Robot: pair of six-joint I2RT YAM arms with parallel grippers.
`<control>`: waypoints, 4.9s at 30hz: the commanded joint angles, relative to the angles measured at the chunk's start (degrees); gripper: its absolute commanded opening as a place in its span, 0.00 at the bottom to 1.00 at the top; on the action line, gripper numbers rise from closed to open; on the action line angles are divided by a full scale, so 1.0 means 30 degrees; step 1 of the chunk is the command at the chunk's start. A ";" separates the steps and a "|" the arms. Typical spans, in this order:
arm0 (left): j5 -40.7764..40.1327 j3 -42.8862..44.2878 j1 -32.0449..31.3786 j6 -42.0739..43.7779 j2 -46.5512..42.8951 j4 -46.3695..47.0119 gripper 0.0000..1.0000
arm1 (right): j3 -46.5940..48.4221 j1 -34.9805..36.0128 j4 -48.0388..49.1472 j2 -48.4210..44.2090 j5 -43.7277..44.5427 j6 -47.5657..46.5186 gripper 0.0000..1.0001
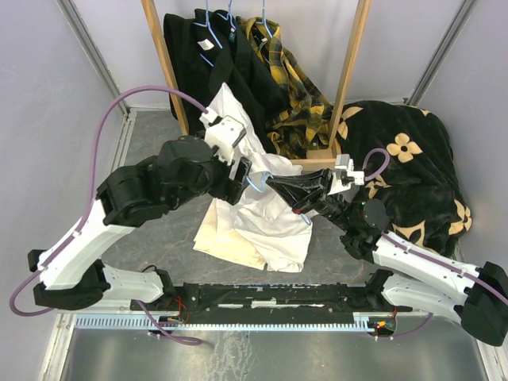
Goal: Place the shirt on the hanger
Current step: Hang the shirt on the hanger.
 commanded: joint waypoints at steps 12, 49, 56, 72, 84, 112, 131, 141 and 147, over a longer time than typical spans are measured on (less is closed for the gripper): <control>0.0167 -0.1457 0.0056 0.0640 -0.4184 0.6625 0.80 | 0.1262 -0.0344 -0.4757 -0.0455 0.1834 -0.1698 0.00; -0.3219 -0.5617 0.0049 -0.6287 -0.6365 1.0006 0.95 | 0.1189 0.0104 -0.6748 -0.2020 -0.0795 -0.4441 0.00; -0.3858 -0.4649 0.0055 -0.7085 -0.5206 0.9751 0.95 | 0.3195 0.0541 -1.1333 -0.1676 -0.1940 -0.8135 0.00; -0.3860 -0.2322 0.0042 -0.7097 -0.4857 0.7657 0.95 | 0.3180 0.0704 -1.3447 -0.3909 -0.2047 -1.0877 0.00; -0.5632 -0.2982 0.0057 -0.6482 -0.5165 0.6729 0.99 | 0.3232 0.0719 -1.3612 -0.4800 -0.1775 -1.0129 0.00; 0.0654 -1.0906 0.0049 -0.1369 -1.0159 1.8653 0.99 | 0.4490 0.0778 -1.4373 -0.6404 -0.0510 -0.7796 0.00; -0.5021 -0.9042 0.0034 -0.1015 -0.9383 0.5594 0.94 | 0.0499 0.0778 -0.8147 -0.4643 0.1087 -0.4789 0.00; 0.0355 -1.2974 0.0057 0.4626 -0.9687 1.0408 0.95 | 0.0501 0.0803 -0.7968 -0.4247 0.0757 -0.4062 0.00; 0.1818 -1.3523 0.0058 0.8072 -0.8463 1.1774 0.95 | 0.0654 0.0806 -0.8329 -0.4132 0.0487 -0.3979 0.00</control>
